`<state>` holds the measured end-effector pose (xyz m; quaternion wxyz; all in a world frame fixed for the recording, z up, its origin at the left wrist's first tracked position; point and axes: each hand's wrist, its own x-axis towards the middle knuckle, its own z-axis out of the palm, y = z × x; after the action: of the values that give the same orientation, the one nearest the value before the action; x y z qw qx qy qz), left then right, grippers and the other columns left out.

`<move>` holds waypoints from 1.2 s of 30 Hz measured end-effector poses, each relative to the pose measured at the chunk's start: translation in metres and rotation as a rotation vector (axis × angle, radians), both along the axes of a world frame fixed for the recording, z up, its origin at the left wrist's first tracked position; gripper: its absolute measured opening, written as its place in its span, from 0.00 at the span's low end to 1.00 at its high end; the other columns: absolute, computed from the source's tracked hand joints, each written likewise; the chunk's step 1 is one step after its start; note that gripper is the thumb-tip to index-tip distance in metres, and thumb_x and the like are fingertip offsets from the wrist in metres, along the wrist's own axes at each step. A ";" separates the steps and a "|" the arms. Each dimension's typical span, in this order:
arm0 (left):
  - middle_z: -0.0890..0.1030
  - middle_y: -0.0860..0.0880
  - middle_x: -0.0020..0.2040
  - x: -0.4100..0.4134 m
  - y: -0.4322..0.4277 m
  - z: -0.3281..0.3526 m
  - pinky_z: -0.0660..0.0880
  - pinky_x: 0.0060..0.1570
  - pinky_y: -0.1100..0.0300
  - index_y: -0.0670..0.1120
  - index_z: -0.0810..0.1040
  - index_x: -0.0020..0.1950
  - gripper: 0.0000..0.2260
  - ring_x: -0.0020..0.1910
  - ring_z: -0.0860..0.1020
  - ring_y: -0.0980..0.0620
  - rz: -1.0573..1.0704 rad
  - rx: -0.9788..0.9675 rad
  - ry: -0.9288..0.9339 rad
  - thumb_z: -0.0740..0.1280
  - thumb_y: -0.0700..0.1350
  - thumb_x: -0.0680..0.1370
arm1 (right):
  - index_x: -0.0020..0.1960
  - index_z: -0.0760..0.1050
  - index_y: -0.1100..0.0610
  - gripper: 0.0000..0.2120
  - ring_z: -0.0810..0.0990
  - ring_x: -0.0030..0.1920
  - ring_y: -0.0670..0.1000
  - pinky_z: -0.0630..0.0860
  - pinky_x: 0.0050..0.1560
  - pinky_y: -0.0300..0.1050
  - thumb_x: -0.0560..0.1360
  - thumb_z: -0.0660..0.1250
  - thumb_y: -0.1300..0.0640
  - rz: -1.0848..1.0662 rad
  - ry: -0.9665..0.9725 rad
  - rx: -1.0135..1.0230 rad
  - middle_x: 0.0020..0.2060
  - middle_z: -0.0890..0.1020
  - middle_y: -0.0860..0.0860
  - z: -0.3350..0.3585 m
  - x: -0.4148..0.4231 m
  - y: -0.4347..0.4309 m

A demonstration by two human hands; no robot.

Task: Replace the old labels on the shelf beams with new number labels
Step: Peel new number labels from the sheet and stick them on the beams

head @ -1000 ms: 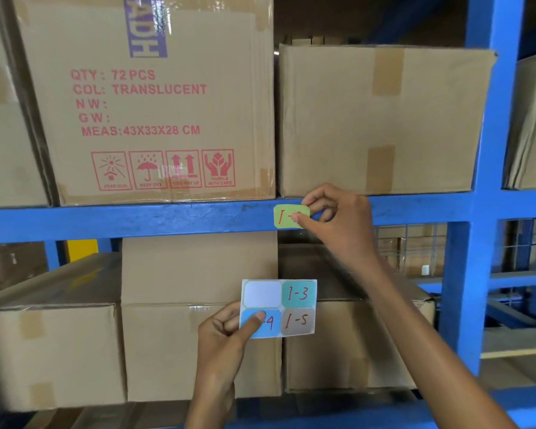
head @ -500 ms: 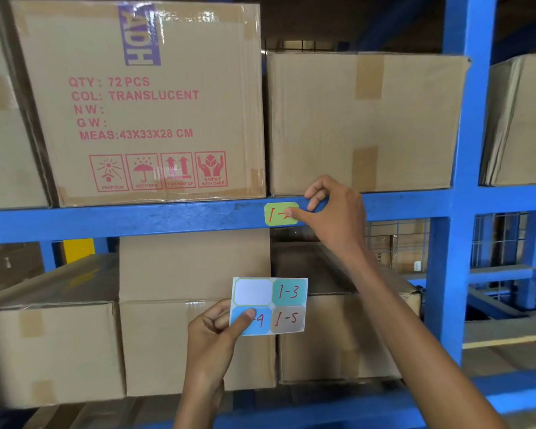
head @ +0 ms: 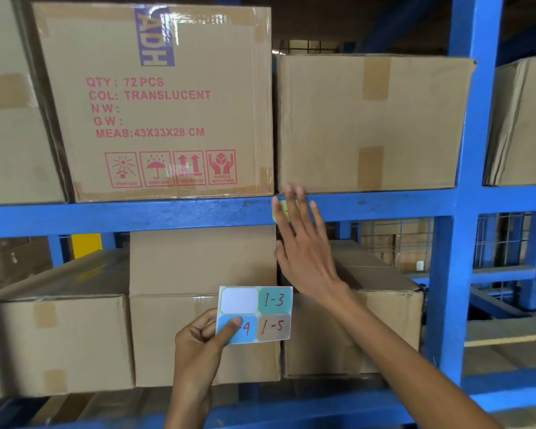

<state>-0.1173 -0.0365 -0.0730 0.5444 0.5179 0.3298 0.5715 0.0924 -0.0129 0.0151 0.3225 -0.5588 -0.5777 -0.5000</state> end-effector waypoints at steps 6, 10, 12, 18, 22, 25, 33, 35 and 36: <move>0.89 0.43 0.45 -0.012 0.003 -0.004 0.83 0.37 0.64 0.42 0.85 0.54 0.09 0.42 0.88 0.51 0.035 -0.058 -0.030 0.74 0.35 0.75 | 0.84 0.38 0.52 0.49 0.38 0.83 0.62 0.41 0.82 0.63 0.74 0.68 0.52 -0.107 0.026 -0.144 0.83 0.39 0.58 -0.002 -0.001 0.009; 0.89 0.42 0.46 -0.014 0.001 0.001 0.82 0.36 0.66 0.41 0.84 0.56 0.10 0.41 0.88 0.52 0.015 -0.059 -0.063 0.73 0.34 0.76 | 0.83 0.36 0.51 0.48 0.36 0.83 0.62 0.38 0.82 0.59 0.77 0.68 0.50 0.086 0.140 -0.155 0.82 0.38 0.60 0.004 -0.006 -0.012; 0.89 0.42 0.47 -0.014 -0.001 0.004 0.81 0.36 0.66 0.40 0.84 0.56 0.08 0.41 0.87 0.53 0.008 -0.048 -0.080 0.71 0.35 0.77 | 0.84 0.41 0.49 0.43 0.38 0.83 0.60 0.38 0.82 0.54 0.80 0.66 0.51 0.259 0.295 -0.067 0.83 0.41 0.57 -0.005 -0.016 -0.035; 0.88 0.43 0.49 -0.008 -0.014 0.008 0.79 0.37 0.66 0.41 0.84 0.57 0.08 0.43 0.86 0.54 -0.057 -0.062 -0.132 0.69 0.40 0.80 | 0.67 0.80 0.52 0.20 0.75 0.65 0.49 0.76 0.60 0.56 0.77 0.69 0.48 0.501 0.387 -0.008 0.66 0.79 0.50 -0.074 -0.047 -0.083; 0.87 0.43 0.47 -0.009 -0.025 0.009 0.78 0.40 0.62 0.42 0.85 0.55 0.09 0.41 0.82 0.54 -0.111 -0.095 -0.201 0.67 0.41 0.80 | 0.62 0.83 0.53 0.20 0.78 0.58 0.50 0.79 0.51 0.57 0.76 0.71 0.43 0.467 0.401 -0.037 0.58 0.81 0.50 -0.102 -0.060 -0.080; 0.87 0.43 0.47 -0.013 -0.027 0.008 0.77 0.52 0.52 0.44 0.85 0.54 0.08 0.46 0.82 0.52 -0.109 -0.125 -0.219 0.68 0.43 0.79 | 0.63 0.83 0.54 0.21 0.80 0.58 0.49 0.79 0.54 0.56 0.76 0.71 0.43 0.451 0.404 -0.047 0.57 0.82 0.50 -0.110 -0.064 -0.078; 0.86 0.39 0.50 -0.014 -0.032 0.002 0.78 0.55 0.50 0.42 0.84 0.58 0.10 0.46 0.83 0.49 -0.145 -0.155 -0.236 0.66 0.43 0.80 | 0.55 0.85 0.53 0.12 0.81 0.60 0.49 0.74 0.59 0.47 0.77 0.72 0.47 0.477 0.381 0.005 0.56 0.85 0.49 -0.119 -0.070 -0.086; 0.86 0.40 0.49 -0.014 -0.029 0.001 0.79 0.51 0.52 0.41 0.83 0.58 0.10 0.45 0.82 0.49 -0.140 -0.145 -0.212 0.65 0.42 0.81 | 0.49 0.85 0.54 0.07 0.83 0.58 0.51 0.75 0.57 0.52 0.76 0.73 0.51 0.503 0.384 0.031 0.53 0.86 0.48 -0.120 -0.073 -0.087; 0.86 0.40 0.49 -0.015 -0.028 0.000 0.79 0.49 0.54 0.41 0.83 0.57 0.10 0.44 0.82 0.49 -0.139 -0.144 -0.201 0.65 0.41 0.81 | 0.47 0.85 0.54 0.04 0.83 0.57 0.51 0.74 0.56 0.55 0.75 0.74 0.54 0.524 0.391 0.033 0.52 0.85 0.47 -0.122 -0.076 -0.088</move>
<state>-0.1323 -0.0647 -0.0728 0.6488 0.4394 0.2769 0.5562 0.0167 -0.1014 -0.1068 0.5540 -0.4714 -0.6208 -0.2923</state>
